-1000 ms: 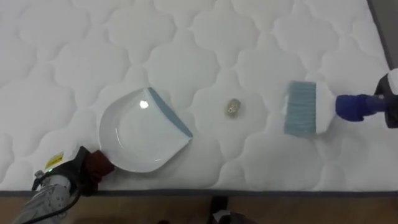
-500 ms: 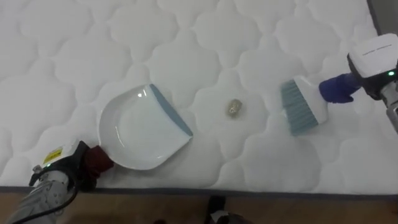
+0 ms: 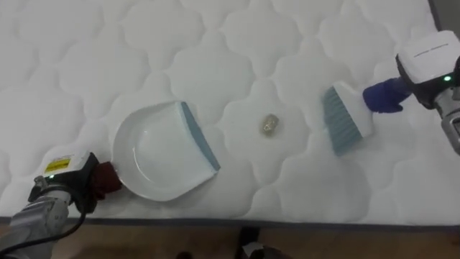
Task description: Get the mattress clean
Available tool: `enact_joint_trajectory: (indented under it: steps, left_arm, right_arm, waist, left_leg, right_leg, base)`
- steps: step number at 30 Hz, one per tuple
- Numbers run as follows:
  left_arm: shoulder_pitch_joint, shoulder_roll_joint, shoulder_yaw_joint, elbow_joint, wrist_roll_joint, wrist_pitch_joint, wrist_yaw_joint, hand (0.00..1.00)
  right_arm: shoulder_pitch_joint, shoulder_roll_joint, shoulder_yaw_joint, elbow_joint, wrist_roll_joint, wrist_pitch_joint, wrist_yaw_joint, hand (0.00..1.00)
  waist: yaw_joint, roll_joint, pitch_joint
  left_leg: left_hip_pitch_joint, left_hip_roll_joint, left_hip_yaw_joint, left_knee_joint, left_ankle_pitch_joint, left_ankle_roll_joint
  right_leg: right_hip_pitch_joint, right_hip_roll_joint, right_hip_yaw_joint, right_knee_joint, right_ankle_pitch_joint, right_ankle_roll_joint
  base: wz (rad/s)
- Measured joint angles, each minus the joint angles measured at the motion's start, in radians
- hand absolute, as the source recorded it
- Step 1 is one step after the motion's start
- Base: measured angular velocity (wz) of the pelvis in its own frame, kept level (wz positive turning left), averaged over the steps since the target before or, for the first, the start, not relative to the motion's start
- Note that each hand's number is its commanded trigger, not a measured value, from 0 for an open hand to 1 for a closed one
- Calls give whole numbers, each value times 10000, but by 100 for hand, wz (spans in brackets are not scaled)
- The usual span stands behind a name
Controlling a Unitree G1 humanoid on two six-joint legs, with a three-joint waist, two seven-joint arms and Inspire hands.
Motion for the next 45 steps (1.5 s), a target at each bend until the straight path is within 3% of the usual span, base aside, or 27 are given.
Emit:
enact_joint_trajectory:
  steps: [9,16,21,24,28,34,40,45]
  left_arm:
    - [-105,7,-14,-262,564,40,3,100]
    - [-267,84,-59,-509,969,172,-123,100]
    - [-328,114,-202,-525,962,170,-378,100]
    - [-332,102,-205,-526,972,169,-496,100]
    - [-305,102,-206,-550,1035,166,-495,100]
    - [-306,103,-321,-579,1037,117,-471,100]
    - [-272,102,-378,-552,1048,128,-479,100]
    - [-256,103,-366,-552,1044,-9,-564,100]
  right_arm:
    - [352,245,17,-908,708,39,582,100]
    - [599,482,33,-1792,724,136,1225,100]
    - [682,671,361,-2667,746,-75,1795,100]
    - [693,1018,413,-2935,814,-171,2082,100]
    - [898,1148,567,-3657,1070,-221,2433,100]
    - [1060,1293,619,-4128,1916,-408,3144,100]
    - [1185,1391,745,-4596,4091,-466,4181,100]
    - [1271,2099,792,-4642,7510,-882,5483,100]
  waist:
    - [22,244,-1]
    - [7,284,-22]
    - [-19,478,-42]
    - [-20,510,-53]
    - [2,551,-53]
    - [-1,771,-125]
    - [-7,820,-156]
    - [11,852,-161]
  left_leg:
    - [17,-22,-1,-123,1,3]
    - [0,2,28,-87,0,2]
    - [23,4,46,19,1,1]
    - [47,10,62,35,1,0]
    - [41,19,93,-13,1,0]
    - [34,16,133,-20,1,0]
    - [89,15,176,-63,8,-9]
    - [114,23,136,-92,30,-39]
  right_leg:
    - [1,-15,-14,-11,-6,15]
    - [-35,4,-5,-6,-4,13]
    - [-14,4,1,0,11,-8]
    - [10,6,8,9,26,-26]
    - [7,12,19,6,49,-39]
    - [-27,19,63,18,49,-42]
    - [-17,30,98,26,49,-43]
    - [4,31,48,21,29,-70]
  base:
    - [0]
    - [-1]
    - [-1]
    - [0]
    - [0]
    - [-2]
    - [-1]
    - [3]
